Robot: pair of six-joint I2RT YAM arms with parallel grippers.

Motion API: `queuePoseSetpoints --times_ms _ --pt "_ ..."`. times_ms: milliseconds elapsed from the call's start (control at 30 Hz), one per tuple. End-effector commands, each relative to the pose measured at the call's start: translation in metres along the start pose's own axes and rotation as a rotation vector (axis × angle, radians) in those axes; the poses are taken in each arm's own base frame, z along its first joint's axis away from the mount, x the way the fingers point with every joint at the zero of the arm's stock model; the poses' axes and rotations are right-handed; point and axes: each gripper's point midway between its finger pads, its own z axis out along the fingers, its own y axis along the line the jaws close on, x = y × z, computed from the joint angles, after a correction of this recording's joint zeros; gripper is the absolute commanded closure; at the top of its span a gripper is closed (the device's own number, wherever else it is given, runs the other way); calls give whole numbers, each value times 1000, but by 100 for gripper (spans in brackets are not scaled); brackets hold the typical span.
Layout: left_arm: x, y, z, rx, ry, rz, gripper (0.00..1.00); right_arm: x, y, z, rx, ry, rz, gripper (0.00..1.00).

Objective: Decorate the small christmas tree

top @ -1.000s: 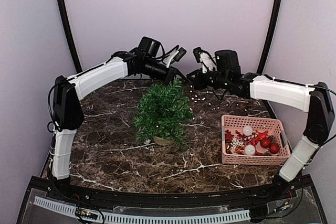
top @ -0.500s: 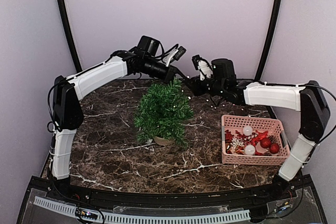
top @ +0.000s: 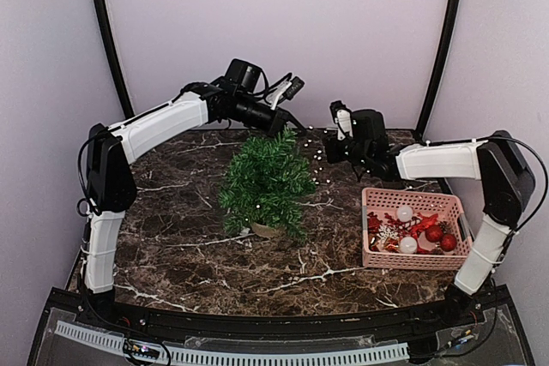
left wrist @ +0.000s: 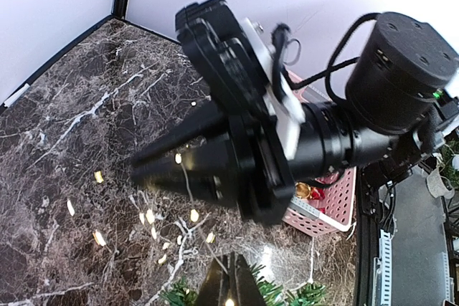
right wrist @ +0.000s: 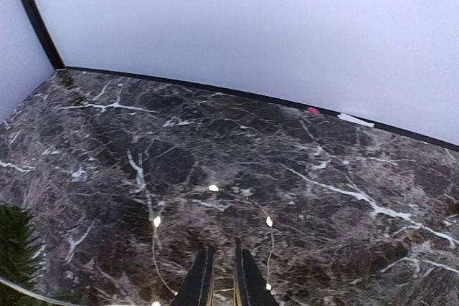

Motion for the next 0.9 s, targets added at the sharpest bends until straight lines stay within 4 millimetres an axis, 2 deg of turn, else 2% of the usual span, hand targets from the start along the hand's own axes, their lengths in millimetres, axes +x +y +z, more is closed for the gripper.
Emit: queuePoseSetpoints --times_ms 0,200,567,733,867 --pt "-24 -19 -20 -12 -39 64 100 -2 -48 -2 145 -37 11 89" --pt "-27 -20 -26 -30 -49 71 100 22 -99 -16 244 6 32 89" --pt "-29 -16 -31 -72 -57 87 100 34 -159 -40 367 27 50 87" --pt "-30 -15 -32 -79 -59 89 100 35 -171 -43 376 30 54 92" --pt "-29 -14 -32 -85 -56 97 100 16 -152 -50 272 -3 60 100"
